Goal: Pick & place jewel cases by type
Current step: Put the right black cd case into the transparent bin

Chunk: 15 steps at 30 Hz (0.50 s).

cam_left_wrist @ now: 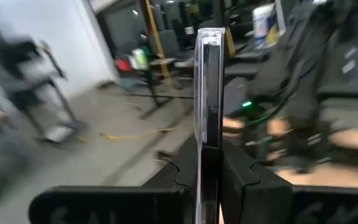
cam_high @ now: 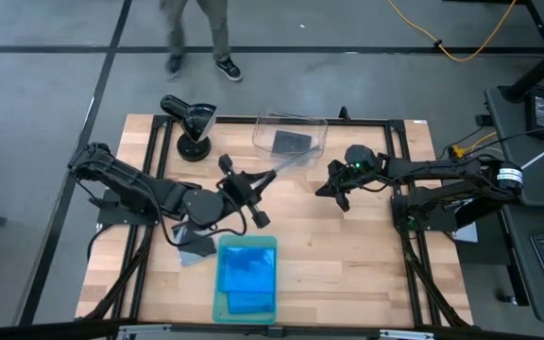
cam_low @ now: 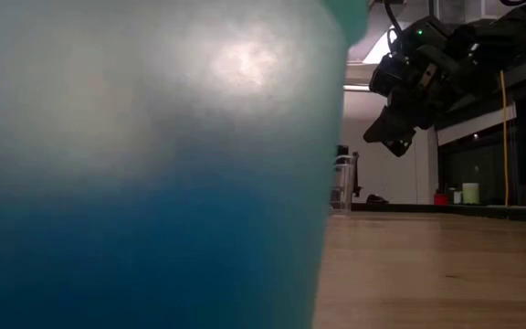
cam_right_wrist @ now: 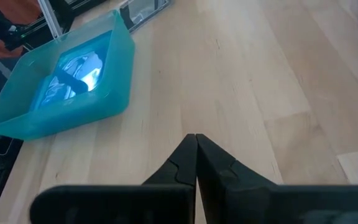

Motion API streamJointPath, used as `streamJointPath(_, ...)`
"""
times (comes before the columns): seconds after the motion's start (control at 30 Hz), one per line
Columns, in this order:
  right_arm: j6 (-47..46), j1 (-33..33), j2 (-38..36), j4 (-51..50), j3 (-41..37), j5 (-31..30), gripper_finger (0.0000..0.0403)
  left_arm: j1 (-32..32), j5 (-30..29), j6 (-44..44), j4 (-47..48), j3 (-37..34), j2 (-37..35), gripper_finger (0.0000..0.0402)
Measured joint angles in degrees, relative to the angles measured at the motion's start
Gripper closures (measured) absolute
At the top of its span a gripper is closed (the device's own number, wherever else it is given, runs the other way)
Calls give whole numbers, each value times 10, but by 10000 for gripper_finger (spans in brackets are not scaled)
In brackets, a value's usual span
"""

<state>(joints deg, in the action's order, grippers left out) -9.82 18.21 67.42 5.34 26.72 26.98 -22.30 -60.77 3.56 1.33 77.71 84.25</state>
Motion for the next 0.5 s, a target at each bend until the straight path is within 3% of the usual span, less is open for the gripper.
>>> streamJointPath(0.37,12,0,0,0,0,0,393,56,199,-436,37,-1,-1,381)
streamJointPath(0.5,13,0,0,0,0,0,393,82,289,-500,10,-1,-1,381)
